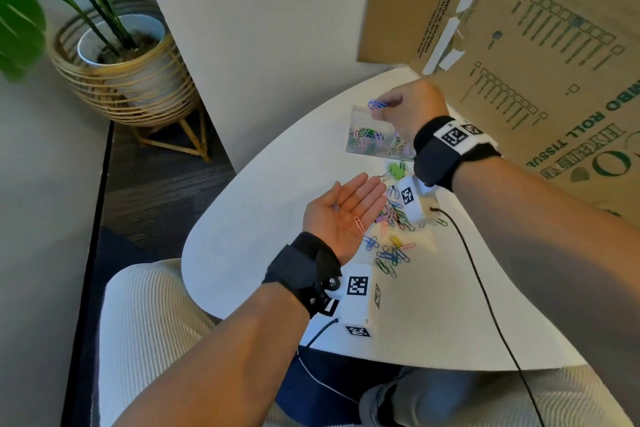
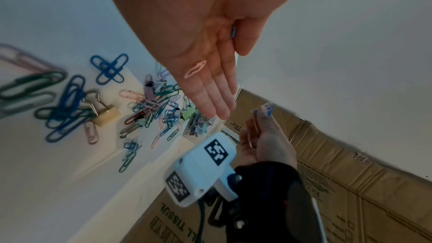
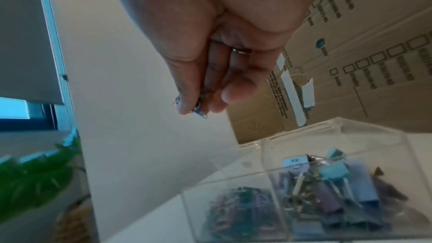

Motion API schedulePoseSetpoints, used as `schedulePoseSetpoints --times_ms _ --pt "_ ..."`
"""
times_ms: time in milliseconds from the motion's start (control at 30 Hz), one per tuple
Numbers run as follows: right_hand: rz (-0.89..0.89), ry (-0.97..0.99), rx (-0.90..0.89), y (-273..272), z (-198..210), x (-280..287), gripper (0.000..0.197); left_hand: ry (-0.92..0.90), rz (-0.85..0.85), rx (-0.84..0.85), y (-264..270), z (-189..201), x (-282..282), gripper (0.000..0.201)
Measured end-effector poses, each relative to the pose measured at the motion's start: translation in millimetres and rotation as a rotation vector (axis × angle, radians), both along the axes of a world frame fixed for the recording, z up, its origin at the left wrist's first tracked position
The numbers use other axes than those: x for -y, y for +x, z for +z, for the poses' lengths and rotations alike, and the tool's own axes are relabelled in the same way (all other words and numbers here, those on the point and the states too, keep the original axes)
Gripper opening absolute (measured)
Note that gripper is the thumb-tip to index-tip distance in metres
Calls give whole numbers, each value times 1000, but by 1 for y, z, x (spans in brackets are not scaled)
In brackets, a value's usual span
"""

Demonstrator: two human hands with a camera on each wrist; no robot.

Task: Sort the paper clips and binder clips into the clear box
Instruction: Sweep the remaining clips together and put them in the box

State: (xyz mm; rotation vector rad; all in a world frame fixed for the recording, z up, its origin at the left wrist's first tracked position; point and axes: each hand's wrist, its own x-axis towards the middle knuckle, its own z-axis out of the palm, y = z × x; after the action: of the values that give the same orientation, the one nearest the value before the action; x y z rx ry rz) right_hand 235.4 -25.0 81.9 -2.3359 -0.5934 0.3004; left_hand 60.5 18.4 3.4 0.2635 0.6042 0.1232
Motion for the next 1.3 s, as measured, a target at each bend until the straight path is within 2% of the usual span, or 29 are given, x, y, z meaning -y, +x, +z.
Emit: schedulePoseSetpoints --times_ms 67,100,200,300,367,600,667,767,833,1033,1167,1300 --pt "118 -236 54 2 -5 -3 51 -6 22 6 -1 1 -4 43" --pt "167 -291 81 -3 -6 -2 54 -11 35 7 -1 1 -7 43" --pt "262 -246 127 -40 1 8 25 -29 73 6 -1 0 -16 41" --pt "453 -375 41 -81 6 27 19 -18 74 -6 0 0 -15 41" --pt "505 -429 -29 -99 3 40 15 9 37 -12 -1 2 -9 43" --pt "437 -390 -94 -114 -11 58 11 43 5 -10 -6 6 7 42" --pt "343 -277 -179 -111 -9 63 14 75 -4 -14 -8 6 10 43" --pt "150 -5 -324 -107 -8 65 12 82 -11 -14 -11 9 17 45" --pt "104 94 -407 -111 -10 62 10 87 -29 -5 -12 14 24 46" --pt "97 117 -392 -118 -21 58 6 111 -54 -75 -10 23 30 46" --pt "180 -53 -224 -122 -23 56 13 107 -62 -124 -11 17 32 44" --pt "181 -81 -270 -118 -21 53 12 187 -105 -134 -9 10 28 45"
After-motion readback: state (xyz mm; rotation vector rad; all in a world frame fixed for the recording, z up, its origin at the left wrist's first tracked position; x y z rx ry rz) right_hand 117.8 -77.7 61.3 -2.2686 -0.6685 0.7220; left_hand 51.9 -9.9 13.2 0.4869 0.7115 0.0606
